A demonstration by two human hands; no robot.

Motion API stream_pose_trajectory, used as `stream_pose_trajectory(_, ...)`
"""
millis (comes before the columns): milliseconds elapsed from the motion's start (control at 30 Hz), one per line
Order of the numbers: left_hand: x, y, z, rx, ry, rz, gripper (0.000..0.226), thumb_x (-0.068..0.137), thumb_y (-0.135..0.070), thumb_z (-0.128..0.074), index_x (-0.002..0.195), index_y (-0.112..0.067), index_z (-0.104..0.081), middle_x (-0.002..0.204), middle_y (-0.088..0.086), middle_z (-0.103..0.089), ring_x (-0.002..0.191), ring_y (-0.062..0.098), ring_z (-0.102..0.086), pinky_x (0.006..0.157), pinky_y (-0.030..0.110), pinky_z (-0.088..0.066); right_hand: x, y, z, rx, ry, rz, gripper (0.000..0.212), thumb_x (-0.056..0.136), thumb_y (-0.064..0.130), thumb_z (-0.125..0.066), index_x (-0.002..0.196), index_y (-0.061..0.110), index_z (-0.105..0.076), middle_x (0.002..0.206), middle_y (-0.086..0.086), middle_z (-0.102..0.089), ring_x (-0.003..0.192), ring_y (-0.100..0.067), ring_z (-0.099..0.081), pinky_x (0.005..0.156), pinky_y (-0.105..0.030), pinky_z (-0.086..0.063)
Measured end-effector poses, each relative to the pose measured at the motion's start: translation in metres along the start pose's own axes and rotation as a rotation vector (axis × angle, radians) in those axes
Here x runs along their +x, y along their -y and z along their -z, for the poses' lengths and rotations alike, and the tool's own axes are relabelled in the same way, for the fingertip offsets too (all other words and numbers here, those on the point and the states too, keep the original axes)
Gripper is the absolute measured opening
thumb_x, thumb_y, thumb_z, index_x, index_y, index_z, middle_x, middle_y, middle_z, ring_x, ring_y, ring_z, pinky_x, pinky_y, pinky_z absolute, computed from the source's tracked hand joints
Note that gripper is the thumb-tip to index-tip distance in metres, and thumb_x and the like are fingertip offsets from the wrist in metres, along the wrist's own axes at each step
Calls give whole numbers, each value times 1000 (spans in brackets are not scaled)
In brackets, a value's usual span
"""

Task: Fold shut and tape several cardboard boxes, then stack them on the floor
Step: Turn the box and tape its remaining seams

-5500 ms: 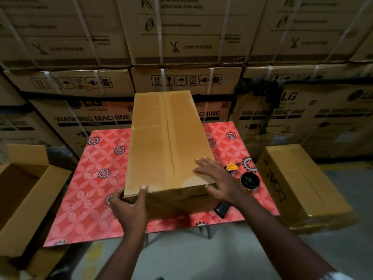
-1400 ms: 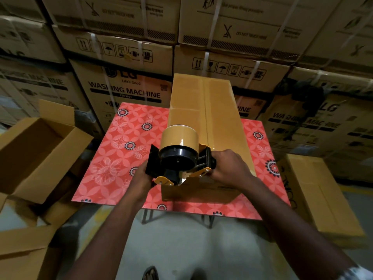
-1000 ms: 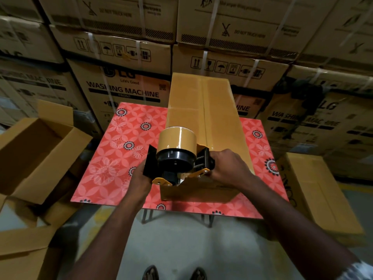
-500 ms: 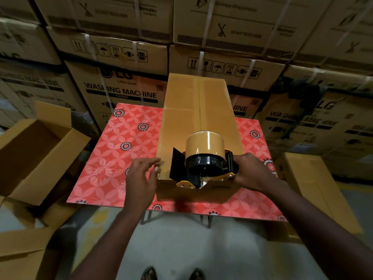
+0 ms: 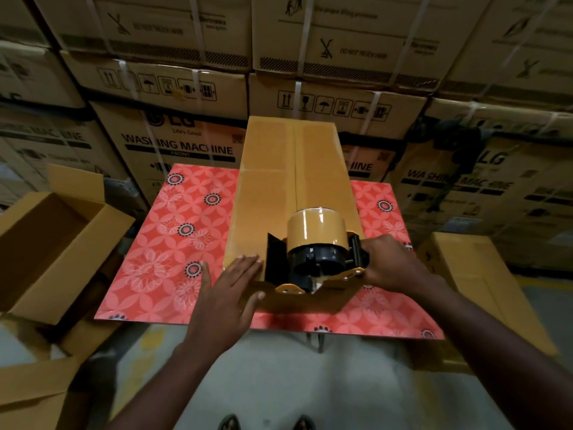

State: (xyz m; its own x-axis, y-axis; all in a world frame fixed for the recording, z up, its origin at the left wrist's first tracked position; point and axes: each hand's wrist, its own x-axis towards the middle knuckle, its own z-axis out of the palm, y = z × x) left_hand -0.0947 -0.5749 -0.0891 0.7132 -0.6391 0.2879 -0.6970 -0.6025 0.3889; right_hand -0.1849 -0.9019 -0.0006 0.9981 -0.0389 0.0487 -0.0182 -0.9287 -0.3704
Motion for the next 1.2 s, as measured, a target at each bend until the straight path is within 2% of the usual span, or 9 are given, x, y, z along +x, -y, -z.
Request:
stream_pose_trajectory(100, 1, -1, 1, 18, 8, 9, 58, 101, -53, -40, 155, -32, -37, 160, -14, -36, 151, 5, -23, 122, 62, 3, -17, -25, 11, 6, -37, 2, 24, 76, 30, -74, 62, 27, -55, 57, 10, -59, 52, -6, -58, 47, -27, -45)
stream_pose_trajectory(200, 2, -6, 3, 8, -2, 27, 55, 101, -52, -40, 152, -31, -43, 158, -14, -40, 150, 5, -26, 123, 60, 4, -30, -35, 13, 80, -81, 19, 27, 75, 33, -70, 59, 36, -48, 56, 13, -56, 54, -5, -57, 46, -18, -37)
stream_pose_trajectory(300, 4, -18, 4, -5, -36, 89, 55, 98, -49, -40, 148, -27, -48, 154, -10, -46, 147, 12, -36, 124, 56, 5, -30, -46, 2, 118, -51, -14, 20, 75, 39, -67, 62, 26, -59, 55, 9, -58, 49, -8, -56, 44, -34, -43)
stream_pose_trajectory(400, 9, -39, 1, 37, -24, 71, 59, 96, -47, -41, 145, -17, -53, 152, 0, -49, 143, 22, -43, 124, 45, 7, -27, -59, -7, 121, -36, -33, 16, 75, 28, -74, 67, 19, -64, 58, 6, -62, 51, -8, -58, 47, -37, -47)
stream_pose_trajectory(533, 24, -69, -19, 31, 86, -60, 63, 98, -40, -49, 153, -9, -40, 160, 7, -33, 150, 26, -29, 124, 49, -6, -24, -69, -13, 113, -38, -14, 15, 76, 34, -73, 76, 20, -67, 69, 5, -66, 62, -13, -63, 54, -38, -50)
stream_pose_trajectory(633, 33, -74, -27, -43, 165, -104, 58, 101, -35, -51, 155, -17, -38, 166, 2, -21, 154, 22, -16, 126, 46, -15, -24, -70, -15, 154, -28, -6, 15, 77, 34, -73, 79, 20, -67, 70, 6, -66, 64, -12, -65, 56, -40, -51)
stream_pose_trajectory(833, 34, -65, -28, -121, 112, -72, 57, 97, -42, -36, 145, -17, -55, 157, 1, -42, 150, 13, -28, 123, 39, -25, -26, -64, -8, 136, -36, 15, 21, 76, 36, -71, 67, 18, -67, 57, 8, -61, 50, -6, -58, 45, -31, -45)
stream_pose_trajectory(1033, 34, -70, -28, -117, 87, -26, 56, 99, -44, -46, 151, -22, -45, 157, -7, -41, 148, 2, -23, 123, 26, -12, -48, -94, 12, 130, -85, -23, 26, 72, 46, -68, 66, 21, -65, 58, 10, -61, 53, -7, -60, 45, -30, -46)
stream_pose_trajectory(1200, 34, -79, -32, -73, 53, 8, 61, 98, -48, -37, 148, -16, -50, 156, 1, -44, 148, 13, -31, 123, 33, -16, -59, -101, 13, 134, -90, -39, 25, 74, 25, -81, 69, 34, -57, 60, 15, -57, 62, -5, -62, 47, -25, -42)
